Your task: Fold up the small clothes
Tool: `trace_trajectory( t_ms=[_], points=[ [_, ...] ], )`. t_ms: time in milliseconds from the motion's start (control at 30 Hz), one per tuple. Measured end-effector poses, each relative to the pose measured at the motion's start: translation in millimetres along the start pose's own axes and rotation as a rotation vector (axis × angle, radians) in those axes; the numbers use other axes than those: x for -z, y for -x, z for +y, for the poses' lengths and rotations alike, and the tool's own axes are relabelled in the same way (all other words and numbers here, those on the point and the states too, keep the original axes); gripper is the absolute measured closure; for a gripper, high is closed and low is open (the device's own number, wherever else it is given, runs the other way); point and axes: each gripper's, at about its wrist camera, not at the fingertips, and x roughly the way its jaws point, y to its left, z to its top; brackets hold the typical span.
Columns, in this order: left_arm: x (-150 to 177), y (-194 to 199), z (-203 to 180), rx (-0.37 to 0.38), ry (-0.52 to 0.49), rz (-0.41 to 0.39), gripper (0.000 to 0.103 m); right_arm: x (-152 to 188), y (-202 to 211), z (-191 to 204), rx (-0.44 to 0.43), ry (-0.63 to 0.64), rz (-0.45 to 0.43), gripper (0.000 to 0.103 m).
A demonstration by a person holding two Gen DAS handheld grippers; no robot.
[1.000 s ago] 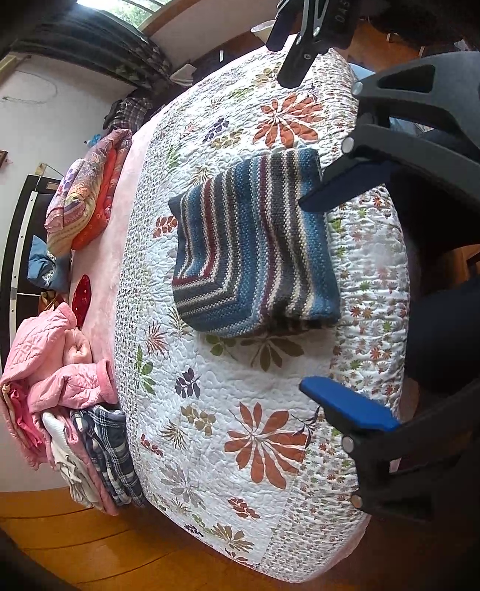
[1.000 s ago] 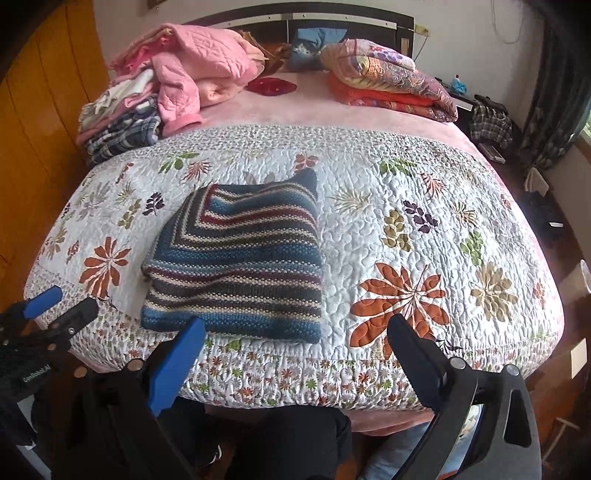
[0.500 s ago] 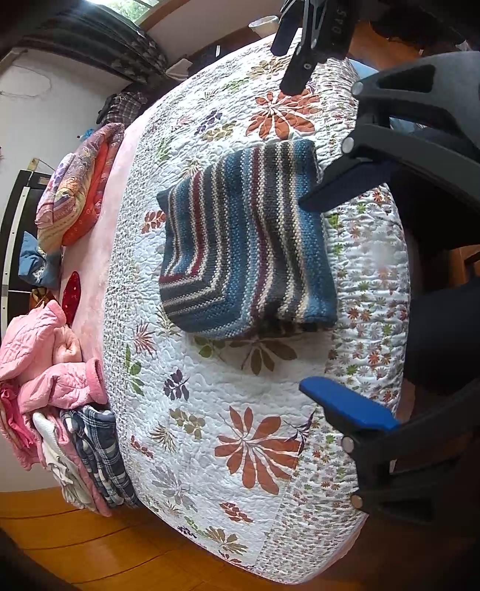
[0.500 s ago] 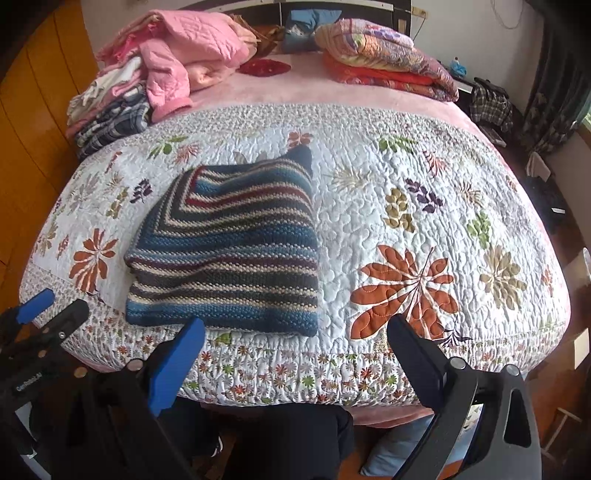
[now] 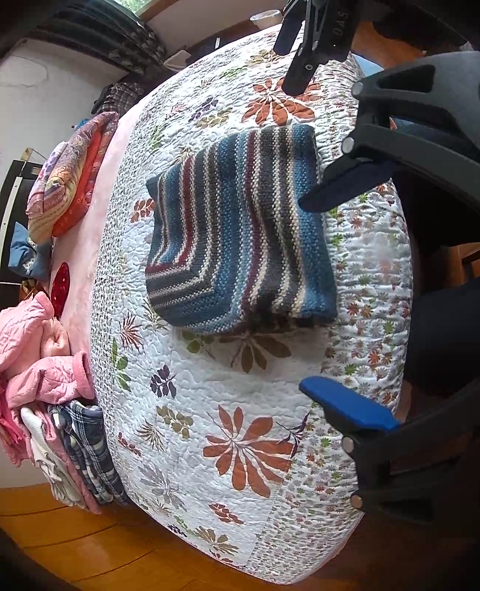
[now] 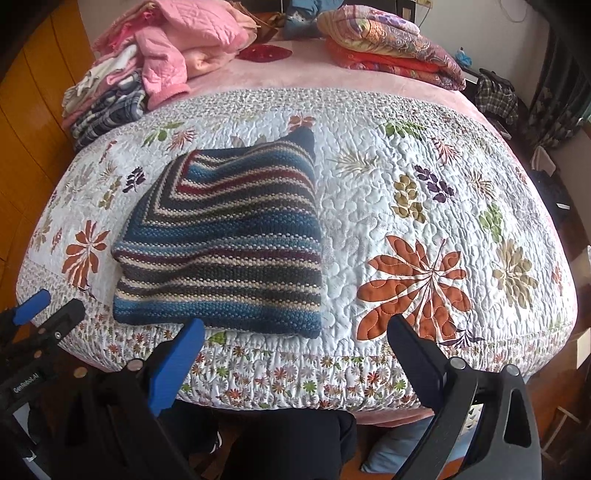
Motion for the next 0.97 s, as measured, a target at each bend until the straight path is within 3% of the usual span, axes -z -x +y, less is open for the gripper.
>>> trace_trajectory(
  t_ms=[567, 967],
  points=[
    [-0.1, -8.8, -2.6, -0.002, -0.007, 0.014, 0.014, -4.2, -2.7, -1.4, 0.019, -0.019, -0.036, 0.004],
    [-2.1, -10.2, -4.2, 0.005, -0.007, 0.013, 0.014, -3.1, -10.6, -8.6, 0.009, -0.045, 0.005, 0.004]
  ],
)
